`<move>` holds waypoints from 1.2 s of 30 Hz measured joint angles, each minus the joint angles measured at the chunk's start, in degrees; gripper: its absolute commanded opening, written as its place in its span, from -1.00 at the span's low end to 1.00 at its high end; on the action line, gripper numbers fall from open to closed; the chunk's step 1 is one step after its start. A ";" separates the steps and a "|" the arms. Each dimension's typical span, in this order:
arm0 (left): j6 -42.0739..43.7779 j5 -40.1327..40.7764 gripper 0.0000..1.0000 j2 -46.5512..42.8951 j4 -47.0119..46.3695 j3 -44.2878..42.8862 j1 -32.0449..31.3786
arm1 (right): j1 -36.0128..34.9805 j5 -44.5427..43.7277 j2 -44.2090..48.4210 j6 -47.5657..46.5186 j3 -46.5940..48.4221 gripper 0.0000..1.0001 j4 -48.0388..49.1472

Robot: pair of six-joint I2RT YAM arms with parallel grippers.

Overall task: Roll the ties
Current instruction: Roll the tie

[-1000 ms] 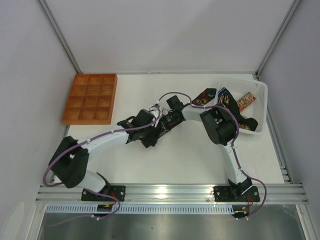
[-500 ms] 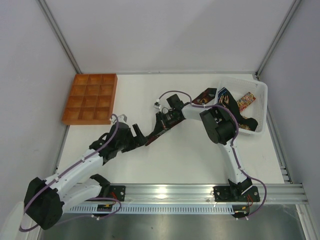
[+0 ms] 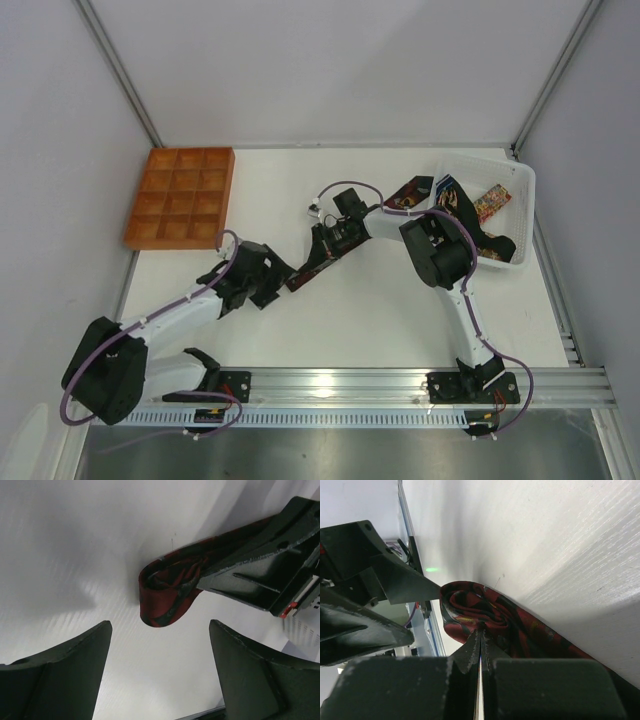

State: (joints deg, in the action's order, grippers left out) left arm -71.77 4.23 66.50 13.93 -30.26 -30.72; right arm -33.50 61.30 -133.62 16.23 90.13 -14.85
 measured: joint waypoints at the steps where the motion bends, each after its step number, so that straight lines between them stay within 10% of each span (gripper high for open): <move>1: -0.83 -0.04 0.65 0.72 -0.81 0.24 0.07 | 0.00 0.00 0.00 -0.02 0.00 -1.00 0.02; 23: -2.58 -1.27 0.08 11.21 -19.45 4.26 0.44 | 0.07 0.04 -0.02 -0.42 0.00 -1.00 -0.02; 32: 0.39 -1.57 -0.94 12.35 -22.86 5.38 0.50 | 0.17 -0.57 0.00 0.42 -0.11 -1.00 0.33; 36: 2.43 -1.51 -0.99 10.73 -21.07 5.38 0.50 | -1.22 -4.50 1.86 2.51 -1.60 -1.00 0.37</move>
State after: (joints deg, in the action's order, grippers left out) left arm -69.34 2.72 77.23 -7.14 -24.88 -30.22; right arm -34.72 56.80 -131.76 18.74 88.53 -14.48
